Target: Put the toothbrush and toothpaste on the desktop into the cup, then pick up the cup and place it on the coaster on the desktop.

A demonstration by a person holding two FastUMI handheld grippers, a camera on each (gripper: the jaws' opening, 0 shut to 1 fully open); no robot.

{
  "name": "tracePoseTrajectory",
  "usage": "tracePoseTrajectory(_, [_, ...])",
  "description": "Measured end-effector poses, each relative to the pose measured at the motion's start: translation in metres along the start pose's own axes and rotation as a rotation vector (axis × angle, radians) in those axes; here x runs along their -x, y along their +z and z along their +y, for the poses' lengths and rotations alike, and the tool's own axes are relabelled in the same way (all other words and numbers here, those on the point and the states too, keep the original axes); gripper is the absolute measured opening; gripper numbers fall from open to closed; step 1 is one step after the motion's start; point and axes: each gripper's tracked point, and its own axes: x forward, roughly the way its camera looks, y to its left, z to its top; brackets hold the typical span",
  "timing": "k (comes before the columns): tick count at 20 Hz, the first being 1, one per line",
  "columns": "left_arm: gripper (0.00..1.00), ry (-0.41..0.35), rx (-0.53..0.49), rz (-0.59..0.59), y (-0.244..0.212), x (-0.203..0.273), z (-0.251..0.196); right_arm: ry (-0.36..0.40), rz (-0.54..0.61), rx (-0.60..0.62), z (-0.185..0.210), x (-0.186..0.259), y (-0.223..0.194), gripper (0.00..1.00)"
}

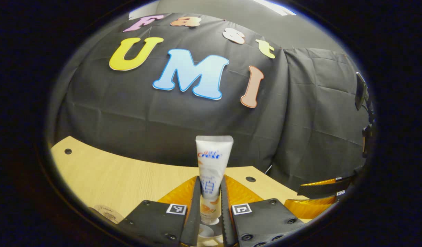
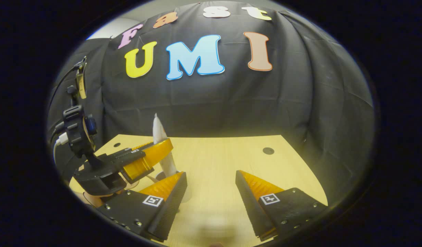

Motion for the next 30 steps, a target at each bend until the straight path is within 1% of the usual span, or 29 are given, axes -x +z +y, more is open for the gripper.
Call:
tracePoseTrajectory(1, [0.4, -0.01, 0.004, -0.001, 0.002, 0.003, -0.003, 0.0, 0.003, 0.001, 0.0, -0.001, 0.0, 0.87])
tracePoseTrajectory(5, [0.8, -0.005, -0.026, -0.025, 0.014, 0.007, -0.006, 0.009, 0.007, 0.002, 0.005, -0.001, -0.002, 0.87])
tracePoseTrajectory(8, [0.8, 0.009, -0.029, -0.037, 0.02, 0.011, -0.001, 0.017, 0.006, 0.001, 0.011, -0.001, -0.001, 0.87])
tracePoseTrajectory(9, [0.76, 0.01, -0.028, -0.036, 0.022, 0.013, 0.001, 0.018, 0.004, 0.002, 0.012, -0.001, 0.0, 0.87])
tracePoseTrajectory(10, [0.86, 0.02, -0.026, -0.039, 0.022, 0.016, 0.004, 0.02, 0.004, 0.004, 0.014, -0.001, 0.0, 0.87])
tracePoseTrajectory(11, [0.92, 0.025, -0.027, -0.042, 0.025, 0.019, 0.008, 0.023, 0.007, 0.005, 0.016, -0.001, -0.001, 0.87])
tracePoseTrajectory(12, [0.92, 0.025, -0.025, -0.044, 0.027, 0.022, 0.008, 0.025, 0.01, 0.006, 0.018, -0.001, -0.002, 0.87])
tracePoseTrajectory(13, [0.94, 0.03, -0.026, -0.048, 0.029, 0.024, 0.01, 0.027, 0.012, 0.006, 0.02, -0.001, -0.002, 0.87])
tracePoseTrajectory(15, [0.94, 0.032, -0.032, -0.055, 0.035, 0.029, 0.013, 0.033, 0.015, 0.005, 0.026, 0.0, -0.002, 0.87])
tracePoseTrajectory(16, [0.91, 0.034, -0.034, -0.059, 0.037, 0.033, 0.014, 0.036, 0.016, 0.005, 0.028, -0.001, -0.002, 0.87])
tracePoseTrajectory(18, [0.93, 0.037, -0.038, -0.07, 0.044, 0.038, 0.017, 0.04, 0.023, 0.006, 0.034, -0.002, -0.003, 0.87])
tracePoseTrajectory(21, [0.89, 0.052, -0.059, -0.08, 0.053, 0.046, 0.026, 0.044, 0.036, 0.009, 0.043, -0.003, -0.006, 0.87])
tracePoseTrajectory(23, [0.91, 0.064, -0.069, -0.084, 0.057, 0.052, 0.033, 0.048, 0.045, 0.012, 0.051, -0.003, -0.008, 0.87])
tracePoseTrajectory(29, [0.91, 0.105, -0.093, -0.079, 0.066, 0.069, 0.054, 0.062, 0.116, 0.024, 0.073, -0.01, -0.024, 0.88])
tracePoseTrajectory(30, [0.91, 0.11, -0.098, -0.078, 0.067, 0.073, 0.057, 0.064, 0.135, 0.029, 0.077, -0.012, -0.029, 0.87])
